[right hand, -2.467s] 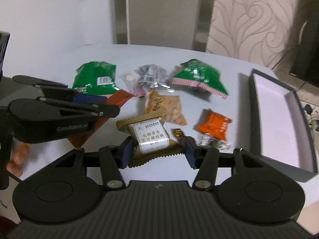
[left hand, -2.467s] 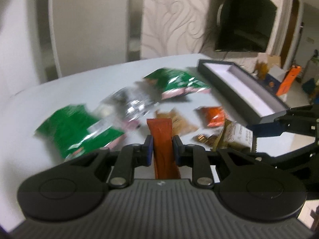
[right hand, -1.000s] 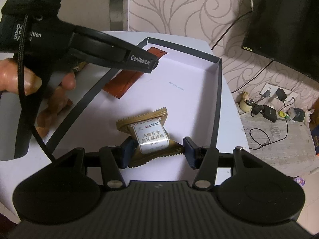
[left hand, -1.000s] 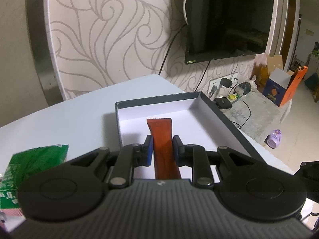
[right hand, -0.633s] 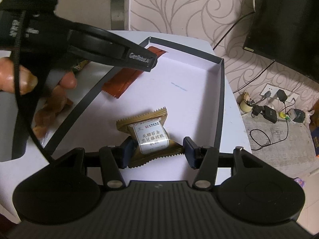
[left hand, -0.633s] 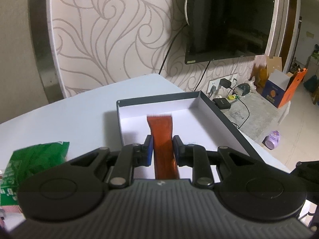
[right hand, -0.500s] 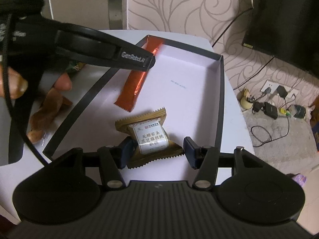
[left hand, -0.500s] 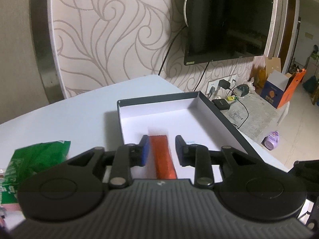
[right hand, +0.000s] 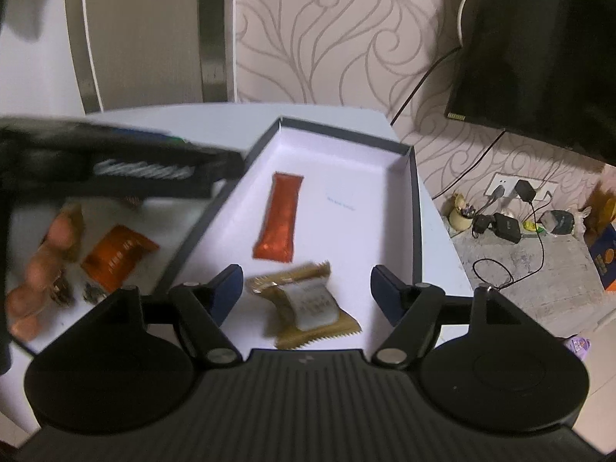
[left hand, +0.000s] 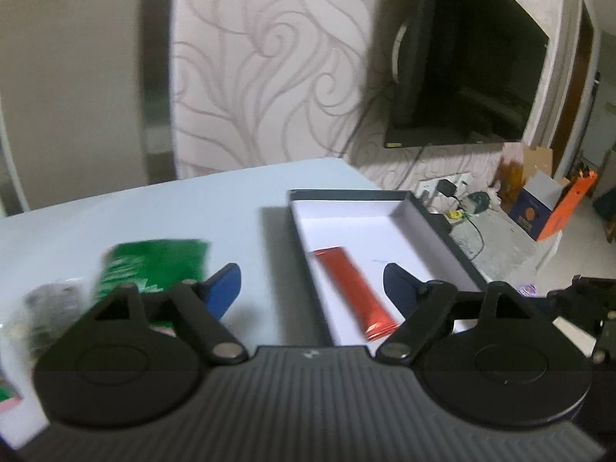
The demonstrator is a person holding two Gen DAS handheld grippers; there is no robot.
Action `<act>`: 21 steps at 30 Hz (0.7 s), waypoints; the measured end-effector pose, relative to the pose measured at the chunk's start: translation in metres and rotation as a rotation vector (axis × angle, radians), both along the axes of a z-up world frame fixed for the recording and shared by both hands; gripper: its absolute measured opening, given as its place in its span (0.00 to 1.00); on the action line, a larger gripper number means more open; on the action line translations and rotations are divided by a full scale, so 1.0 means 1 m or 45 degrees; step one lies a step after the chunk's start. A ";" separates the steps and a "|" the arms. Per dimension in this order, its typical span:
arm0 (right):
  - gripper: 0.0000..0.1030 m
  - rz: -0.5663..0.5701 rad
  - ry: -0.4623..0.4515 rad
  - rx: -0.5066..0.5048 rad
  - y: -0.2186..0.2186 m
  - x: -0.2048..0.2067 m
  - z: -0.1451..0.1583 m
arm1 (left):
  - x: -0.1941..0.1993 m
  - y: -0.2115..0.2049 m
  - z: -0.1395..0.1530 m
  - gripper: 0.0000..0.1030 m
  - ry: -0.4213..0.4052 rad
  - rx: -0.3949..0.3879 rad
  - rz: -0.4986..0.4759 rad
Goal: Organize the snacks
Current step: 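Open left gripper dropping orange stick while right gripper releases pastry into box, then move right tool to orange pillow pack while left tool approaches tan snack bag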
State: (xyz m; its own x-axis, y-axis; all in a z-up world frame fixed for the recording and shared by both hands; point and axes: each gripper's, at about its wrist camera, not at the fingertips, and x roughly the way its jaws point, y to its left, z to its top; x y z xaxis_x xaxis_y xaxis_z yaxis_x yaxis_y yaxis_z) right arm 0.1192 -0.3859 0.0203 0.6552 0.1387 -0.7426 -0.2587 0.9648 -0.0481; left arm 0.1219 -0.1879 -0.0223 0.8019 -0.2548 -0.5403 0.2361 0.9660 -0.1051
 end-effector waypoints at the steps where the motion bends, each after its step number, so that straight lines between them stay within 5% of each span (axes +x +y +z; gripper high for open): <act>1: 0.75 -0.006 -0.009 0.009 0.003 -0.002 0.002 | -0.003 0.009 0.001 0.80 0.012 0.000 0.004; 7: 0.75 -0.017 -0.069 0.052 0.031 -0.012 0.011 | -0.023 0.068 0.002 0.80 0.042 -0.038 0.073; 14: 0.74 0.078 -0.083 0.066 0.084 -0.024 0.011 | -0.056 0.119 -0.001 0.80 -0.097 0.079 0.110; 21: 0.74 0.173 -0.008 0.071 0.132 -0.037 -0.002 | -0.074 0.148 -0.002 0.80 -0.158 0.069 0.156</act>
